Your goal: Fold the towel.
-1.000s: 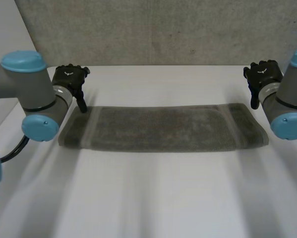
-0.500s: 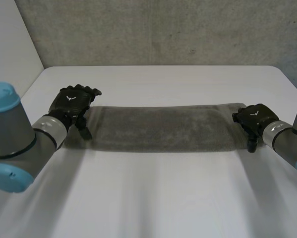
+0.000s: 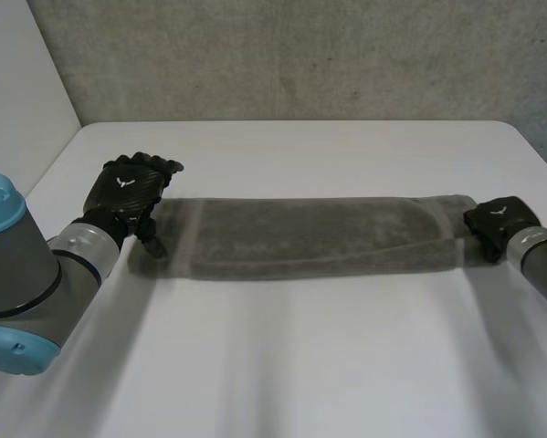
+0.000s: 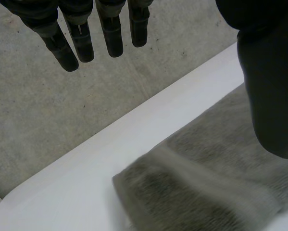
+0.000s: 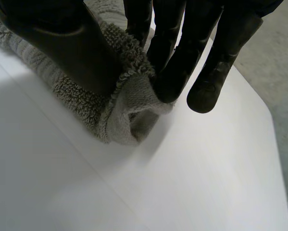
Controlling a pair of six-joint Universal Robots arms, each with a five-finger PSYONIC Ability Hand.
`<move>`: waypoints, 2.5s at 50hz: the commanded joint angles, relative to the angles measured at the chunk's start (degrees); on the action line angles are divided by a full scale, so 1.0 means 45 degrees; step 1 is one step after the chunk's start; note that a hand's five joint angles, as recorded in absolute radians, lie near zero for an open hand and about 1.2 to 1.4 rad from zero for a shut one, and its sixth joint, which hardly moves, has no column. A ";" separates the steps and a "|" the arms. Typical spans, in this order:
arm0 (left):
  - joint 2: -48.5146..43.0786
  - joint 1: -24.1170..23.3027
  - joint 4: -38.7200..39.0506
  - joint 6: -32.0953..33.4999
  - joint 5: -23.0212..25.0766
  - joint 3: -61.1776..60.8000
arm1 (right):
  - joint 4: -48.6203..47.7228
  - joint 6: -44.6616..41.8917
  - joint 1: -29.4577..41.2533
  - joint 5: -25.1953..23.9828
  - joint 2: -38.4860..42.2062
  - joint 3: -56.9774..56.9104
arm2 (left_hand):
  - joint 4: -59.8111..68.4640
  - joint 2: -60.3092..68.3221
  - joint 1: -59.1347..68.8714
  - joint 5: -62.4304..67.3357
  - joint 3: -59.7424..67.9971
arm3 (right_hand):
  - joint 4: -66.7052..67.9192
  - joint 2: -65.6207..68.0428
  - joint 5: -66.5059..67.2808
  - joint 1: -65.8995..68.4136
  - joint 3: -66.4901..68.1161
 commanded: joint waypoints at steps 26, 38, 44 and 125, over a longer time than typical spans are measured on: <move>0.0289 0.0002 -0.0009 -0.0235 -0.0034 -0.0035 | -0.0672 -0.2442 0.5890 0.1880 -0.1789 -0.3259 | -0.0881 -0.0803 -0.0987 -0.2628 -0.0668 | 0.0716 0.1113 0.0802 0.0946 0.0995; 0.0250 0.0061 0.0010 -0.0234 -0.0014 -0.0074 | -0.2123 -0.2638 0.9336 0.0591 0.0986 -0.3219 | -0.0919 -0.0840 -0.1025 -0.2665 -0.0705 | 0.0716 0.1113 0.0802 0.0946 0.0995; 0.0191 0.0119 0.0029 -0.0254 -0.0014 -0.0074 | -0.1792 -0.2580 0.9531 0.0590 0.1767 -0.3161 | -0.0919 -0.0840 -0.1025 -0.2665 -0.0705 | -0.7135 -0.6739 -0.7049 -0.6905 -0.6857; 0.1519 0.0569 0.0205 -0.2402 0.0005 0.0199 | -0.1713 -0.5181 1.0568 -0.1168 0.1221 -0.2283 | -0.0994 -0.0915 -0.1099 -0.2740 -0.0780 | -1.4840 -1.4443 -1.4754 -1.4610 -1.4561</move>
